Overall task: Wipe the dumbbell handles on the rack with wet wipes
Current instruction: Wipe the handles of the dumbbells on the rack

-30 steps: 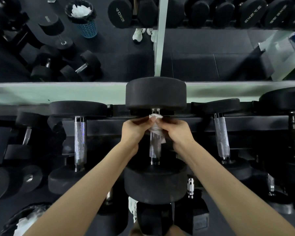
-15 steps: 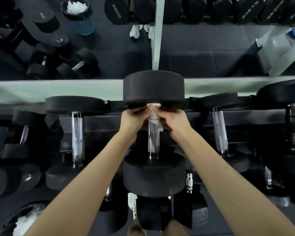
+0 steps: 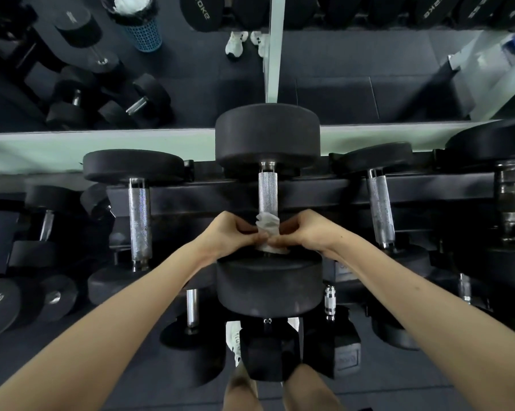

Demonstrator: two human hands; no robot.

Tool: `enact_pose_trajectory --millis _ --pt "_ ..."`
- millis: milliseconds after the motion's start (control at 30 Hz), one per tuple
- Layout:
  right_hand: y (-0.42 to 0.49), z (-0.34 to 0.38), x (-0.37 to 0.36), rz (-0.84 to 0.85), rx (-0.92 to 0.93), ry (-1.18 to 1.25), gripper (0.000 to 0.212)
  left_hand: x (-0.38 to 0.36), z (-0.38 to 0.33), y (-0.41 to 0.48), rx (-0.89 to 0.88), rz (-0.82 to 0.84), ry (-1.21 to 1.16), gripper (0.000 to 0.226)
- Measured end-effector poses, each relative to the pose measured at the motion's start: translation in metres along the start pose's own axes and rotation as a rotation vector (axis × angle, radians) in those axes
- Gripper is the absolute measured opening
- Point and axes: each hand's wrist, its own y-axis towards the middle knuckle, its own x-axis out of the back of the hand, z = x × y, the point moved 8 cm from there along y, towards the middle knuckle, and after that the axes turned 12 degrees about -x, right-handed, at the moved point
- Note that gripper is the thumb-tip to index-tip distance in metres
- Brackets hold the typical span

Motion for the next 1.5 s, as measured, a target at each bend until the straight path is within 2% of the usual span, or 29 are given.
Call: enact_pose_trajectory --millis 167,267,367,400,500,567,633,800,933,1033,1133,1267,1400,1500 --pt "-0.002 0.003 -0.003 0.038 0.0 -0.07 0.048 -0.001 -0.002 0.003 0.017 0.064 0.091 0.03" --pt "0.001 0.003 -0.001 -0.019 0.025 0.077 0.032 0.001 -0.002 0.003 0.063 -0.052 -0.025 0.011" --pt "0.006 0.0 0.004 -0.082 0.028 0.324 0.014 0.006 -0.002 0.005 0.05 -0.185 -0.201 0.01" --pt "0.009 -0.001 0.005 -0.089 0.026 0.339 0.016 0.007 -0.004 0.006 0.031 -0.198 -0.213 0.009" --pt "0.004 -0.004 0.001 -0.06 0.023 0.207 0.025 0.003 -0.002 0.002 0.026 -0.11 -0.113 0.01" --pt "0.0 -0.001 -0.003 -0.027 -0.003 0.054 0.015 -0.003 0.001 0.0 0.052 -0.004 -0.022 0.027" --pt "0.0 0.004 -0.001 -0.037 -0.026 -0.021 0.023 -0.003 -0.001 0.001 0.073 0.036 0.013 0.038" --pt "-0.001 0.005 0.002 -0.081 -0.018 0.077 0.02 0.002 0.0 0.002 0.103 -0.071 -0.095 0.024" --pt "-0.008 0.001 0.0 -0.098 -0.019 0.009 0.022 -0.001 -0.003 0.0 0.097 0.05 0.058 0.046" --pt "-0.014 0.001 0.005 -0.234 -0.033 -0.023 0.028 0.007 -0.007 -0.005 0.103 -0.082 0.119 0.042" --pt "-0.031 0.009 0.017 -0.348 -0.002 0.009 0.021 0.015 -0.013 -0.018 0.117 -0.254 0.072 0.025" --pt "-0.058 0.028 0.017 -0.266 0.079 0.175 0.025 0.024 -0.039 -0.039 0.087 -0.307 -0.061 0.012" --pt "-0.077 0.043 -0.002 -0.131 0.094 0.263 0.037 0.034 -0.044 -0.07 0.162 -0.288 -0.365 0.013" --pt "-0.088 0.058 -0.017 -0.097 0.121 0.248 0.039 0.055 -0.04 -0.092 0.134 -0.339 -0.426 0.023"
